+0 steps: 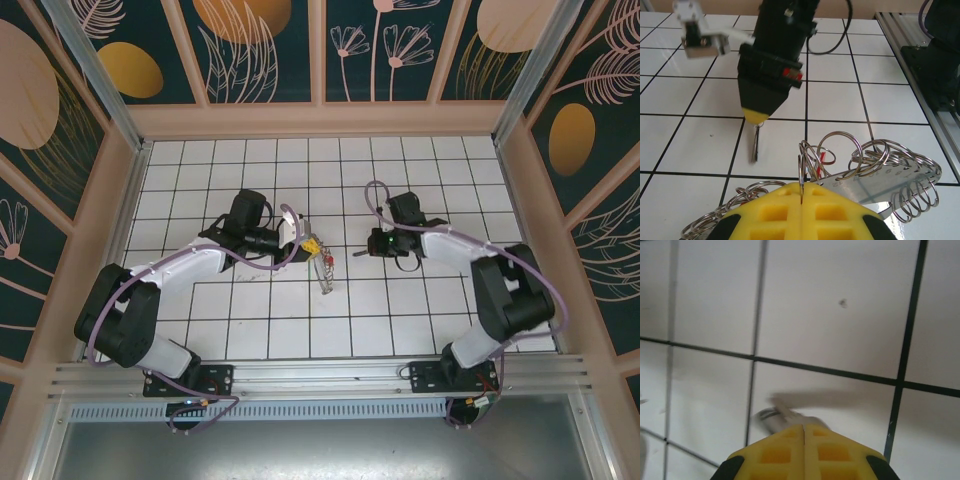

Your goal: Put the keys on the keyring

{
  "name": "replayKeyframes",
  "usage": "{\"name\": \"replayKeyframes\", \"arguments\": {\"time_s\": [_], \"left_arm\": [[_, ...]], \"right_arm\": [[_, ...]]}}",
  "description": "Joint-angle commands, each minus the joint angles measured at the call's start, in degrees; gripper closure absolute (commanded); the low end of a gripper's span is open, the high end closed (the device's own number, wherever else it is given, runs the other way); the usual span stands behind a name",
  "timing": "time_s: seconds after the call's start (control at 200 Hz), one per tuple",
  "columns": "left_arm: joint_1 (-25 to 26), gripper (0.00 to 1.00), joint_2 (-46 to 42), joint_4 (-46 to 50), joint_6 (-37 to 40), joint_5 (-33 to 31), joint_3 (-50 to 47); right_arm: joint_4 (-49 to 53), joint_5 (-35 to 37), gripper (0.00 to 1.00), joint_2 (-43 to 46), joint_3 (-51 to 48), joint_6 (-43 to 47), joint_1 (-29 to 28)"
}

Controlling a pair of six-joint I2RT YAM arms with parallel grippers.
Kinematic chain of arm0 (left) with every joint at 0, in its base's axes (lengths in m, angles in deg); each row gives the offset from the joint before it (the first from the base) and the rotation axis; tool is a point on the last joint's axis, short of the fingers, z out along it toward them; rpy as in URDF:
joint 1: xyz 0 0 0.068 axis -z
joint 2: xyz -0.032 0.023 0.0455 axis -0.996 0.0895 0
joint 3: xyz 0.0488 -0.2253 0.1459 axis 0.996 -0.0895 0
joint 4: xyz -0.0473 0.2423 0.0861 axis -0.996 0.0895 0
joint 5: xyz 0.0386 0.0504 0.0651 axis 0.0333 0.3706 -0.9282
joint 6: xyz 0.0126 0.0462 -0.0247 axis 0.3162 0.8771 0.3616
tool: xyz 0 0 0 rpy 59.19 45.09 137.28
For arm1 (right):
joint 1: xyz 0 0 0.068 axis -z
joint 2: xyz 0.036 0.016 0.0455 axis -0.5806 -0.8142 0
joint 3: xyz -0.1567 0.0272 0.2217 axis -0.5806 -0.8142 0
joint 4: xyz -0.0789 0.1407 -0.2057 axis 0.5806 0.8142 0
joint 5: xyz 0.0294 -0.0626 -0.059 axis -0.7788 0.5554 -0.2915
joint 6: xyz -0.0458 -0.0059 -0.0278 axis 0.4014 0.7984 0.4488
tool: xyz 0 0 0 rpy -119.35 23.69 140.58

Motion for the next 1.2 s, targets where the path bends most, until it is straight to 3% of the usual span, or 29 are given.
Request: {"name": "replayKeyframes", "arguments": {"time_s": [0.0, 0.205, 0.37, 0.54, 0.696, 0.831, 0.966, 1.196], "left_arm": [[0.2, 1.00, 0.0, 0.1, 1.4, 1.9, 1.2], [0.2, 1.00, -0.1, 0.8, 1.6, 1.4, 1.4], [0.2, 1.00, -0.2, 1.4, 1.9, 1.1, 1.6], [0.2, 1.00, 0.3, 1.6, 2.1, 0.9, 1.8], [0.2, 1.00, 0.6, 1.9, 2.3, 0.8, 2.1], [0.2, 1.00, 0.7, 2.0, 2.4, 0.7, 2.1], [0.2, 1.00, 1.0, 2.1, 2.3, 0.9, 2.2], [0.2, 1.00, 0.9, 2.3, 2.5, 0.8, 2.1]], "right_arm": [[4.8, 1.8, 1.00, -5.5, 5.0, -1.9, 0.7], [6.3, 2.9, 1.00, -13.3, 12.2, -1.4, 1.3], [6.5, 1.5, 1.00, -14.6, 13.4, -1.0, 1.4], [7.0, 1.0, 0.89, -13.8, 13.4, -0.6, 1.4], [7.8, 0.8, 0.86, -13.4, 13.6, -0.3, 1.4], [8.9, 1.0, 0.86, -12.6, 13.5, -0.4, 1.4], [8.7, 1.3, 0.95, -11.8, 13.1, -0.3, 1.4], [7.7, 2.8, 0.94, -10.2, 11.9, 0.2, 1.4]]}}
